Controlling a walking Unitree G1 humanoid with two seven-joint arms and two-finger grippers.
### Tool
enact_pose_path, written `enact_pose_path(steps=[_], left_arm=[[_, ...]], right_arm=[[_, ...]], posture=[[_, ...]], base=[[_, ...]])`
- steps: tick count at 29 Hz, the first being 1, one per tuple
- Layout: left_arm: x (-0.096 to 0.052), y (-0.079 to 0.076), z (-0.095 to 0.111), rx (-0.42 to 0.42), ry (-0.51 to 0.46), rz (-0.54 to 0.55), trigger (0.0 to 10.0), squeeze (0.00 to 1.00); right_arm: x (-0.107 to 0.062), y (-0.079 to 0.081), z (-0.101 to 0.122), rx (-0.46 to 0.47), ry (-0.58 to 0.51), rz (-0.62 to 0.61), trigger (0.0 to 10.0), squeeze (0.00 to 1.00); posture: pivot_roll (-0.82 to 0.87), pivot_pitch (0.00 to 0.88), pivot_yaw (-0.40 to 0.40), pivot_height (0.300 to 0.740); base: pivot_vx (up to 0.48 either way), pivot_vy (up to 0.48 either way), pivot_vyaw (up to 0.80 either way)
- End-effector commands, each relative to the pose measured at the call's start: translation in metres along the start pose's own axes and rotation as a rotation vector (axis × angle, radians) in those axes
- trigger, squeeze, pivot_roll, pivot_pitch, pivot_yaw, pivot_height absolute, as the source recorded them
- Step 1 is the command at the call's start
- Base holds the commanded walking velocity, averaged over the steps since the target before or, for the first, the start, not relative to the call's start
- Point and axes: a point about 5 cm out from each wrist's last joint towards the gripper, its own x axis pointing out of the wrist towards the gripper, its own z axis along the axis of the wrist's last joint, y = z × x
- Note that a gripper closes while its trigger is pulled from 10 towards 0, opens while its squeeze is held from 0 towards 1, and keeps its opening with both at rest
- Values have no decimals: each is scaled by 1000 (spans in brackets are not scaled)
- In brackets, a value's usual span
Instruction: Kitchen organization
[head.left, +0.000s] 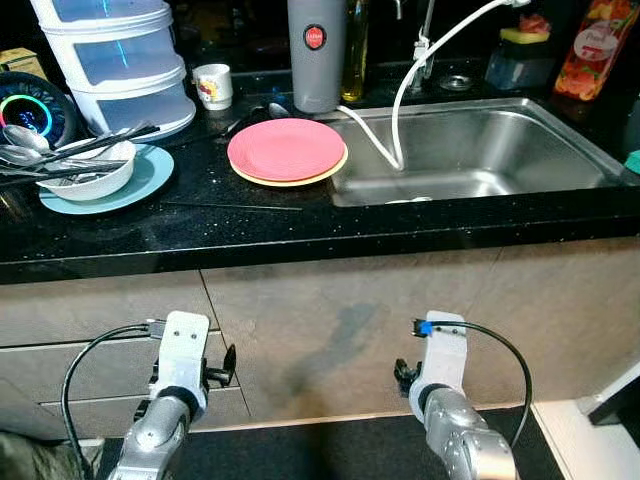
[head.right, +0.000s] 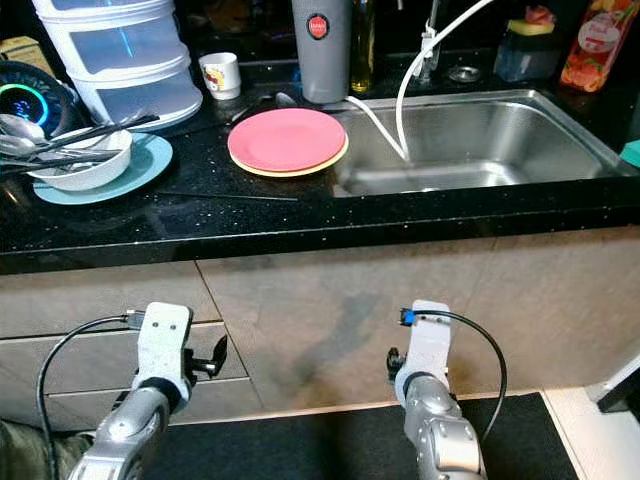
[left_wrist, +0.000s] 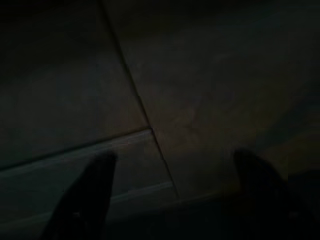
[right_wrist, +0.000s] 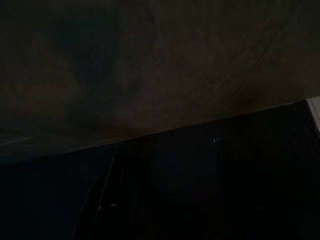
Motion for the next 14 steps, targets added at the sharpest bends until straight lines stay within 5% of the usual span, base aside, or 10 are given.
enact_pose_path(steps=[1,3,11,14], left_arm=[[-7,-3,0,36,-14,-19,10000,0],[-14,-6,1,16,-59,-22,10000,0],[-22,2,7,-54,-146,36,10000,0],[-32,7,21,-51,-229,78,10000,0]], right_arm=[[-5,-1,-4,-13,-14,11,10000,0],[-9,-3,-1,57,-68,54,10000,0],[-11,2,25,2,-184,137,10000,0],[-22,3,59,3,-364,215,10000,0]], posture=[[-34,126,83,740],[-43,137,73,740],[-75,121,55,740],[-67,106,5,740]], base=[[0,0,0],[0,0,0],[0,0,0],[0,0,0]])
